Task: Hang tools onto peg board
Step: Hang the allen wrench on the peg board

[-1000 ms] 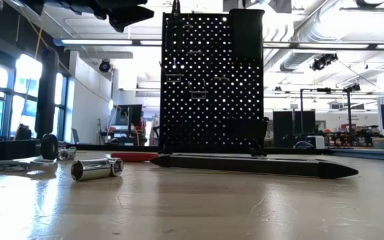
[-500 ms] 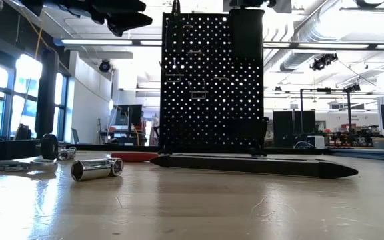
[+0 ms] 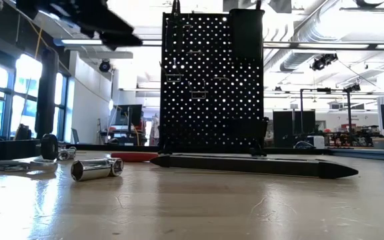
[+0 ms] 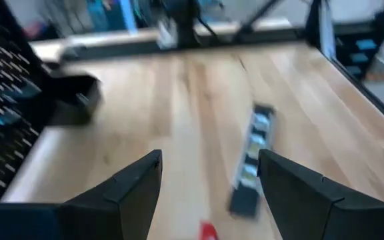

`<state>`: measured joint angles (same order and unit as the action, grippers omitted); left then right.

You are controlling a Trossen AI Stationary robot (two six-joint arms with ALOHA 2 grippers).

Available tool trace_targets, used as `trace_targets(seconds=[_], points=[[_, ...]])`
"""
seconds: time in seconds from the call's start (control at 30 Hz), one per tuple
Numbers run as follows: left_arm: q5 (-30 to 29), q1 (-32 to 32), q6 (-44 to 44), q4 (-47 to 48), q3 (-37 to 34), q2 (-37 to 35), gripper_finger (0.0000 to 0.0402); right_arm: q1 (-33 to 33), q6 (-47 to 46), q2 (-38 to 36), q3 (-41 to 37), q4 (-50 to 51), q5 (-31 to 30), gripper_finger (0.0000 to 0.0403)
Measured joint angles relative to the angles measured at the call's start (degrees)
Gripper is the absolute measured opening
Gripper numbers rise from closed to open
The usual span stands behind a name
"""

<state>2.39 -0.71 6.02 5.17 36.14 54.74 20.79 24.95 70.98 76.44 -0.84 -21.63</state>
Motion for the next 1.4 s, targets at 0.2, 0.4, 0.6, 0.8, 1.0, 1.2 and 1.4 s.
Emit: trace_targets(seconds=[0.2,0.4,0.6,0.8,1.0,1.2,1.4], points=[[3.3,0.5,-2.3,5.6,-0.8,0.4,0.0238,-5.4,3.6,-2.7,0.0,2.7,0.3,0.0137],[2.9,2.5,-4.1,5.6,-3.3,4.9,0.0221,-11.2,3.8,-3.1,0.0,10.6,0.6,0.0142],[1.2,4.6,-5.7,4.8,-4.6,11.8,0.0205,-17.1,0.5,-3.2,0.0,21.0,-2.9,0.0142],[-3.8,6.5,-6.0,1.8,-4.6,18.1,0.0204,-22.2,-5.6,-3.2,0.0,29.5,-3.0,0.0142],[-8.4,8.0,-6.0,-1.1,-4.6,22.2,0.0204,-27.0,-12.3,-3.1,0.0,37.6,-2.7,0.0142],[-9.2,8.3,-6.4,-3.9,-4.6,25.7,0.0204,-31.9,-17.7,-3.1,-0.7,41.9,-2.3,0.0142],[-12.2,8.2,-7.0,-5.1,-4.6,29.6,0.0204,-35.4,-20.7,-3.1,-4.0,40.7,-2.3,0.0142]])
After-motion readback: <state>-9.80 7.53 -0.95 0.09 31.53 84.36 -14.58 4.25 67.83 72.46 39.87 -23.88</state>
